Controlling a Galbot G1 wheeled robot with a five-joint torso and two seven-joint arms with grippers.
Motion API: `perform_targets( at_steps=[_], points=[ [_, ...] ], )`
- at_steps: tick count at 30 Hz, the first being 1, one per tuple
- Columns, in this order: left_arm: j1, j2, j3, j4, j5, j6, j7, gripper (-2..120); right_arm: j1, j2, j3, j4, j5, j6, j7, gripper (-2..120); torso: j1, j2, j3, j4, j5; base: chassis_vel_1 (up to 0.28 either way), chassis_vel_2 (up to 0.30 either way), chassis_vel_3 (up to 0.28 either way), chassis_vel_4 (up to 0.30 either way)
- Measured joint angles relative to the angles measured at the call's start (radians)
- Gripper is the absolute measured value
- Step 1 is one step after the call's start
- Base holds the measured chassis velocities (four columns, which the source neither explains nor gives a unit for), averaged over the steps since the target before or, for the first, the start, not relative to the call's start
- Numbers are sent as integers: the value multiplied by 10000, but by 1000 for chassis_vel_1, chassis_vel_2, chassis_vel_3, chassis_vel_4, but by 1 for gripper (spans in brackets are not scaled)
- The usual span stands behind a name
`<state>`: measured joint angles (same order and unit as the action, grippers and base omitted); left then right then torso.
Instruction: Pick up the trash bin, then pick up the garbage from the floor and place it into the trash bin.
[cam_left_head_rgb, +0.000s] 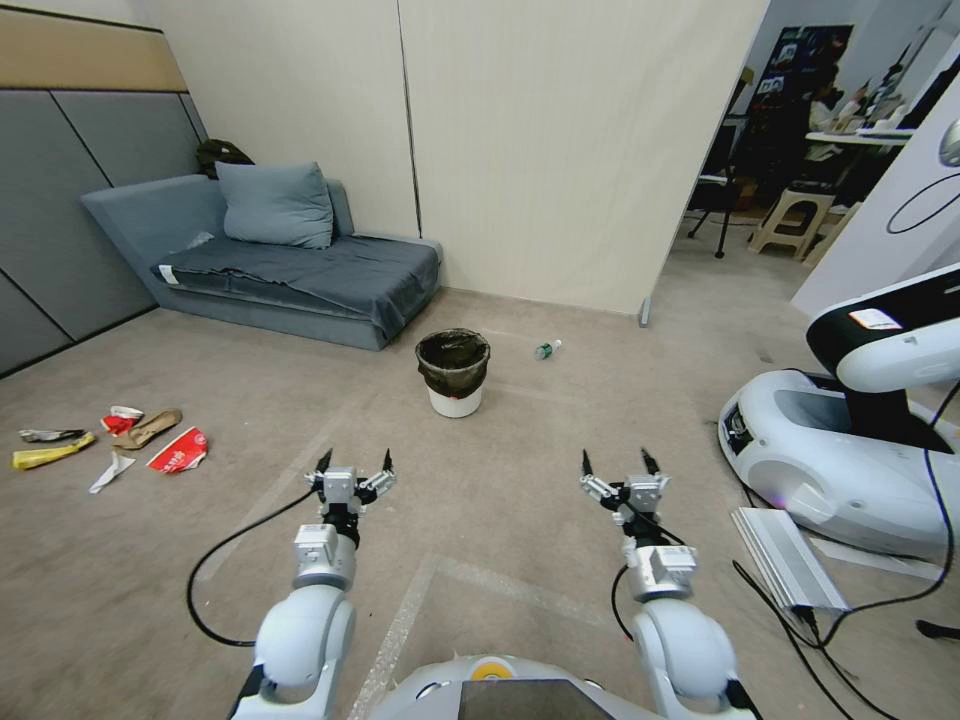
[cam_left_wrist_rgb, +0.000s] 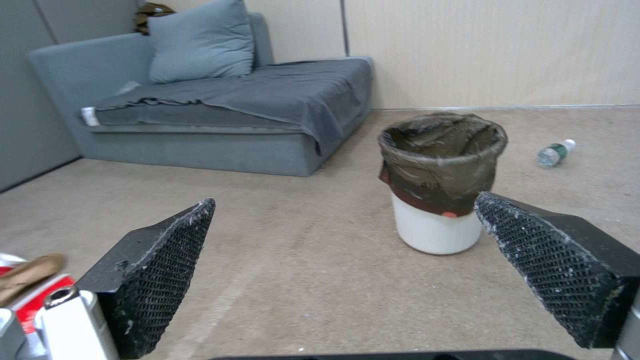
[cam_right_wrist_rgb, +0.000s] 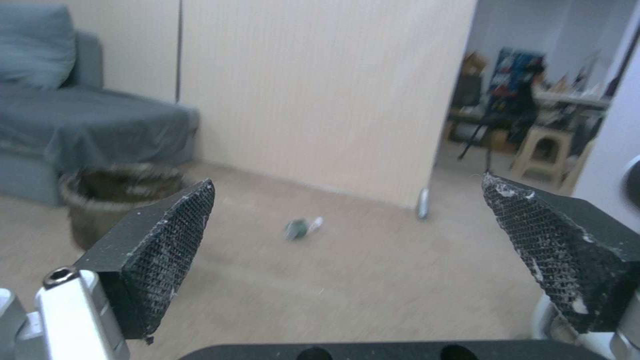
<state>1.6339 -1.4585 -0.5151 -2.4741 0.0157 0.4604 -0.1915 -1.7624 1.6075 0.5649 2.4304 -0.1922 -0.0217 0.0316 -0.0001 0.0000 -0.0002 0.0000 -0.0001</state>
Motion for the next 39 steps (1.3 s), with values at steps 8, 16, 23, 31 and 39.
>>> perform_targets(
  at_steps=[8, 16, 23, 31, 39],
  points=[
    [7, -40, 147, -114, -4, 308, -44, 100, -53, 2, 18, 53, 16, 100, -1, 100, 0, 0, 1, 0, 0, 0, 0, 0, 0],
    [6, -72, 130, -17, 21, 284, 33, 100, -3, 5, 68, -370, 470, 636, -126, 100, 0, 0, 1, 0, 2, 0, 0, 0, 0],
    [15, -109, 153, 38, 78, 243, 52, 100, 4, 28, 74, -394, 487, 656, -135, 100, 0, 0, 1, 0, 1, -20, 14, 25, -20],
    [12, -115, 156, 86, 171, 189, 70, 100, 23, 23, 139, -470, 469, 873, -227, 100, 0, 0, 1, 1, 1, -97, 100, 125, -107],
    [7, -128, 197, 144, 267, 151, 83, 100, 32, 18, 147, -512, 402, 994, -270, 100, 0, 0, 2, -2, 0, -193, 180, 179, -200]
  ],
)
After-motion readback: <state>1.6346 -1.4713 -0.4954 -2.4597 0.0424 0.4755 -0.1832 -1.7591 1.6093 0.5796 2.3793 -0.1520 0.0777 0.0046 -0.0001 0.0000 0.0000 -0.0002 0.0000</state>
